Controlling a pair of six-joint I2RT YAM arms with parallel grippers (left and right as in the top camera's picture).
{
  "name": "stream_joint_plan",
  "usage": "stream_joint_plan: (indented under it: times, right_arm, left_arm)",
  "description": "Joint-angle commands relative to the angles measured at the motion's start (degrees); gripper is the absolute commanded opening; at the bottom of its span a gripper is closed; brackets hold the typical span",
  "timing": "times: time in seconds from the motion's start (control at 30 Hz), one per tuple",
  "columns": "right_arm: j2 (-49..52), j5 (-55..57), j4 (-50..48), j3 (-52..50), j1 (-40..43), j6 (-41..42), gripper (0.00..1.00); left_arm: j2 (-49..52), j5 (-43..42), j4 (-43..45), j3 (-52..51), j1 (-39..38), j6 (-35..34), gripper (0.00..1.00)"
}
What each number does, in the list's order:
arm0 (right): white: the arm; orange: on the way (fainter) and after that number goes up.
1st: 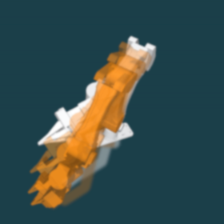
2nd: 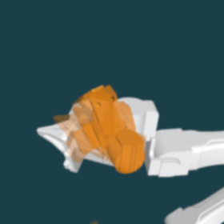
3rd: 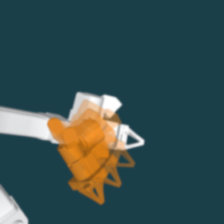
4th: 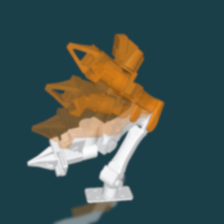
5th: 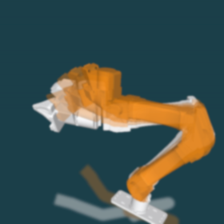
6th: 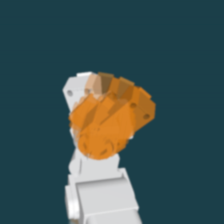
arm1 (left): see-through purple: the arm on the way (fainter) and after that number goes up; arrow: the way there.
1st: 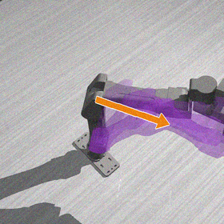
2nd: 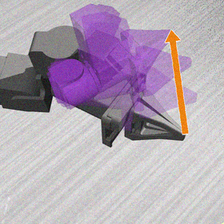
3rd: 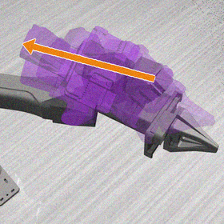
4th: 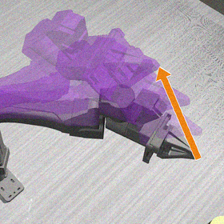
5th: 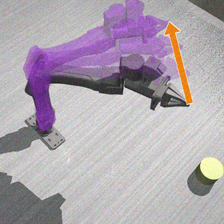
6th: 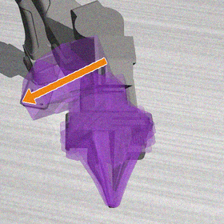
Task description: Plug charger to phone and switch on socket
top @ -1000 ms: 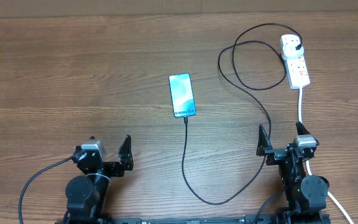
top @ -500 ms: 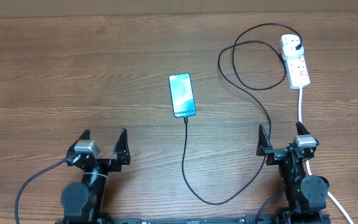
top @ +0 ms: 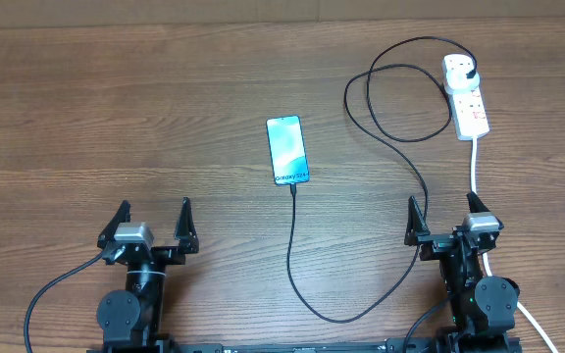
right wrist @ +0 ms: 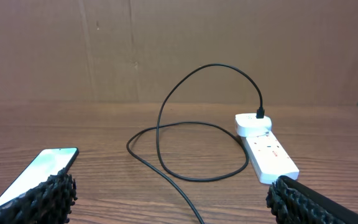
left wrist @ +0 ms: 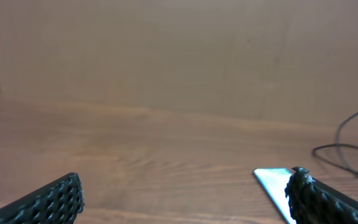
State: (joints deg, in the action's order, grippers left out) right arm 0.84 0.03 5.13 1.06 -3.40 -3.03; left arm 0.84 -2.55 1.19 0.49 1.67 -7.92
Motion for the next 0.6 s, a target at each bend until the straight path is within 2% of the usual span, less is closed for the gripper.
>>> stream_joint_plan:
  times: [0.0, 0.03, 0.4, 0.57]
  right_arm:
    - [-0.68, 0.31, -0.28, -0.59, 0.2, -0.26, 1.0]
    - [-0.68, 0.31, -0.28, -0.59, 0.2, -0.26, 1.0]
    - [-0.68, 0.31, -0.28, -0.59, 0.2, -0.26, 1.0]
    - [-0.68, 0.31, -0.28, -0.59, 0.2, -0.26, 1.0]
  left_arm:
    - [-0.68, 2.23, -4.22, -0.24, 1.99, 0.63, 1.0]
    - [-0.68, 2.6, -6.16, -0.22, 2.38, 0.68, 0.99]
    - [-0.66, 1.84, -5.77, -0.22, 2.49, 0.68, 0.99]
    - [-0.66, 2.34, -5.84, -0.22, 2.49, 7.28, 1.0]
